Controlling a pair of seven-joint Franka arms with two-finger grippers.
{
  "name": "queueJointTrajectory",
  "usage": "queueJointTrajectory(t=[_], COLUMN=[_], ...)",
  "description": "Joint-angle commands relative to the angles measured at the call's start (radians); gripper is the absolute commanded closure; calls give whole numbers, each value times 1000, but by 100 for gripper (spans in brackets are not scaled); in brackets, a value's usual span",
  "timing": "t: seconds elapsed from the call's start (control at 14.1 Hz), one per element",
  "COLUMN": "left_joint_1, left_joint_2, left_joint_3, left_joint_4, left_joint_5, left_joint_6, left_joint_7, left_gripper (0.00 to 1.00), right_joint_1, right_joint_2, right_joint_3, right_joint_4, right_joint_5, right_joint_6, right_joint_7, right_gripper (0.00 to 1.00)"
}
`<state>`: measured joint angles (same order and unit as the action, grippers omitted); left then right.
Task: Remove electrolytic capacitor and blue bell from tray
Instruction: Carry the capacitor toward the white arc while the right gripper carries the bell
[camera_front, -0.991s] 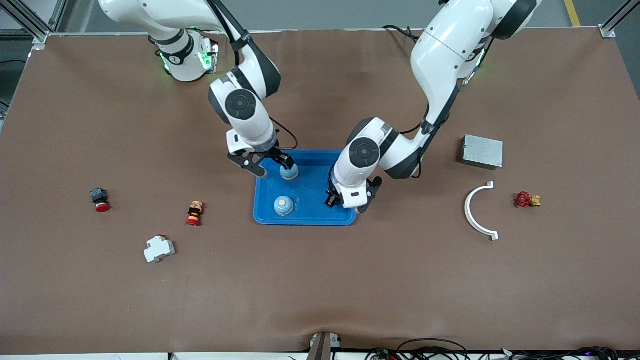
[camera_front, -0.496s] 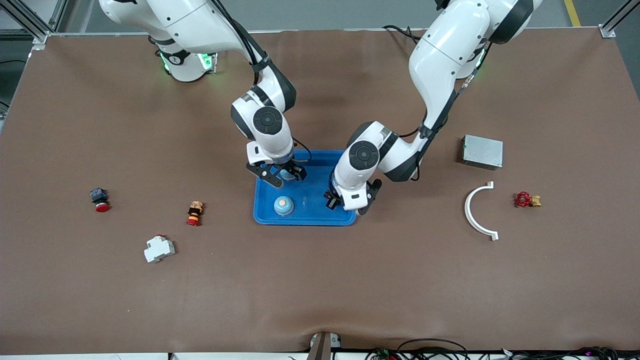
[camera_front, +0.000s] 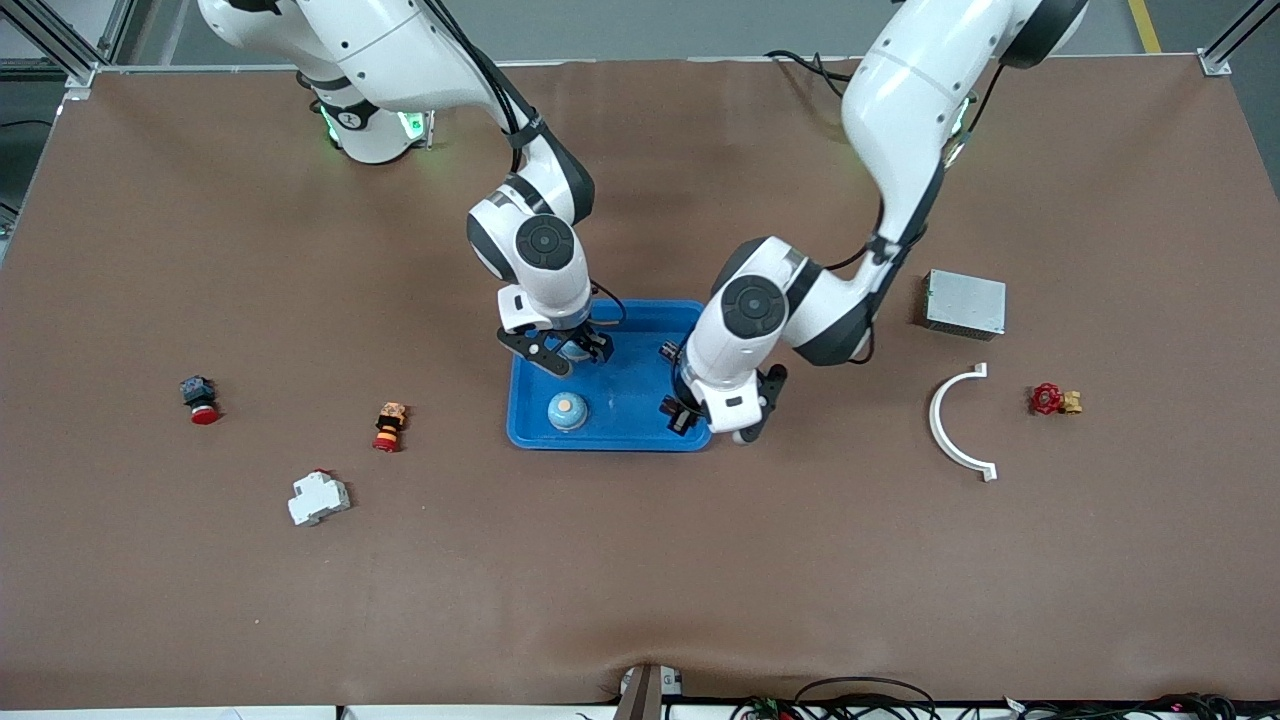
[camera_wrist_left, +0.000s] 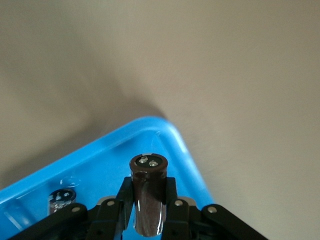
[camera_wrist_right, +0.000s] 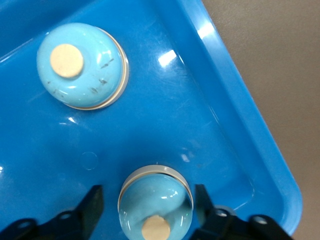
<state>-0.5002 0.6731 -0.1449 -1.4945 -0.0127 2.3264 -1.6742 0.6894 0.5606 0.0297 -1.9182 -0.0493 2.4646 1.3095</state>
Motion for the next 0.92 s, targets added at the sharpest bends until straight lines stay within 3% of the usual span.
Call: queueJointTrajectory(t=[0.0, 0.07, 0.28, 0.5, 0.71, 0.85], left_joint_1=[63, 96, 213, 346, 463, 501], left_joint_2=[-122, -142, -196, -239, -241, -236], left_joint_3=[1, -1, -2, 1, 1, 1], left_joint_4=[-41, -41, -90, -202, -256, -280], left_joint_5=[20, 20, 20, 22, 65, 121], left_joint_6=[-123, -175, -263, -268, -266, -254], left_joint_7=[43, 74, 213, 437, 614, 648], left_gripper=[100, 100, 100, 100, 100, 100], right_joint_1=[27, 32, 33, 15, -34, -100], right_joint_2=[12, 12, 10, -4, -63, -164], right_joint_3=[-13, -14, -13, -13, -11, -13], right_joint_4=[19, 19, 19, 44, 117, 116], right_joint_5=[-24, -26, -24, -21, -17, -14], right_joint_6=[-4, -4, -7, -45, -258, -379], right_joint_7=[60, 68, 74, 57, -46, -193], right_gripper=[91, 100, 100, 100, 100, 100])
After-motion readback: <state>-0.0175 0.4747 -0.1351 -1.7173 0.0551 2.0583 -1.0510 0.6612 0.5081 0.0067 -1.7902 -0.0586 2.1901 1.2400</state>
